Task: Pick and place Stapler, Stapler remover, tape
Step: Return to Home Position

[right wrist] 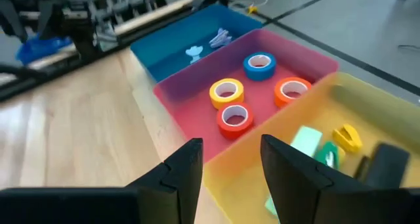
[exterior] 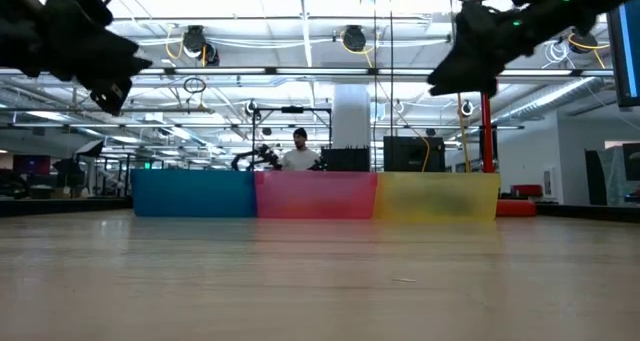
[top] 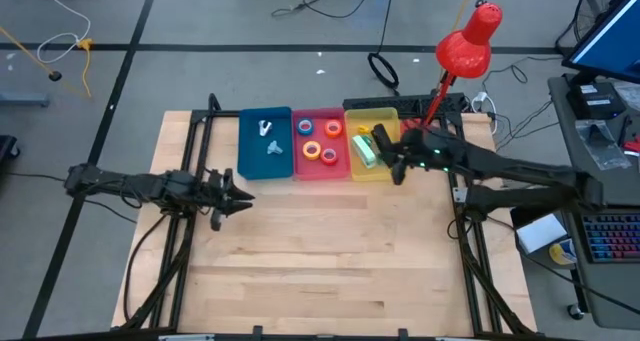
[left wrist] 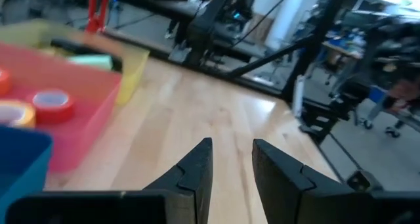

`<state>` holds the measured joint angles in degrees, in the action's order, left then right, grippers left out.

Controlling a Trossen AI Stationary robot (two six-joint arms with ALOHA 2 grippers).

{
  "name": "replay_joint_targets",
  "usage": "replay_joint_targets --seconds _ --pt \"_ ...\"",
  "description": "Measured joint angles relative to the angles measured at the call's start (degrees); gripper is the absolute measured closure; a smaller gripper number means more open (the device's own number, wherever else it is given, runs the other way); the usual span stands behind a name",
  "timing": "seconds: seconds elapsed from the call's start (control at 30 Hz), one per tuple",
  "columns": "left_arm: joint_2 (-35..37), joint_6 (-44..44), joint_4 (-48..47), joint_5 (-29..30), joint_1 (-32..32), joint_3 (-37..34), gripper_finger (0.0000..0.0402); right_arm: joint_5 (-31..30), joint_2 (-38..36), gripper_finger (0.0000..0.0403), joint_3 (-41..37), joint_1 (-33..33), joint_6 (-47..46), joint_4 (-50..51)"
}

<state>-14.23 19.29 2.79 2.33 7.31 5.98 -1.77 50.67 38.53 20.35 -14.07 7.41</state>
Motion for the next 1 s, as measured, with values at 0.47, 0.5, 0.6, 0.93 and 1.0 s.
replay_joint_targets --seconds 0.47,0.5,0.6,0.93,1.0 --pt "13.97 -7.67 -8.18 -1.38 0.0 0.02 0.0293 0.3 -24.72 0.0256 -14.54 1.04 -6.27 0.12" --pt "13.96 -7.75 -8.62 -1.57 0.0 0.0 0.0293 0.3 -25.81 0.0255 -15.33 1.04 -6.28 0.12" --pt "14.0 -7.42 -9.68 -1.89 0.0 0.01 0.0293 0.11 -28.62 0.0253 -18.38 1.04 -7.19 0.07" --pt "13.98 -9.37 -10.29 -2.45 0.0 0.0 0.0293 -1.17 -36.04 0.0255 -28.6 1.04 -12.1 -6.53" --pt "13.98 -9.77 -10.39 -2.48 0.0 0.0 0.0293 -1.19 -37.39 0.0253 -29.31 1.04 -11.77 -7.01"
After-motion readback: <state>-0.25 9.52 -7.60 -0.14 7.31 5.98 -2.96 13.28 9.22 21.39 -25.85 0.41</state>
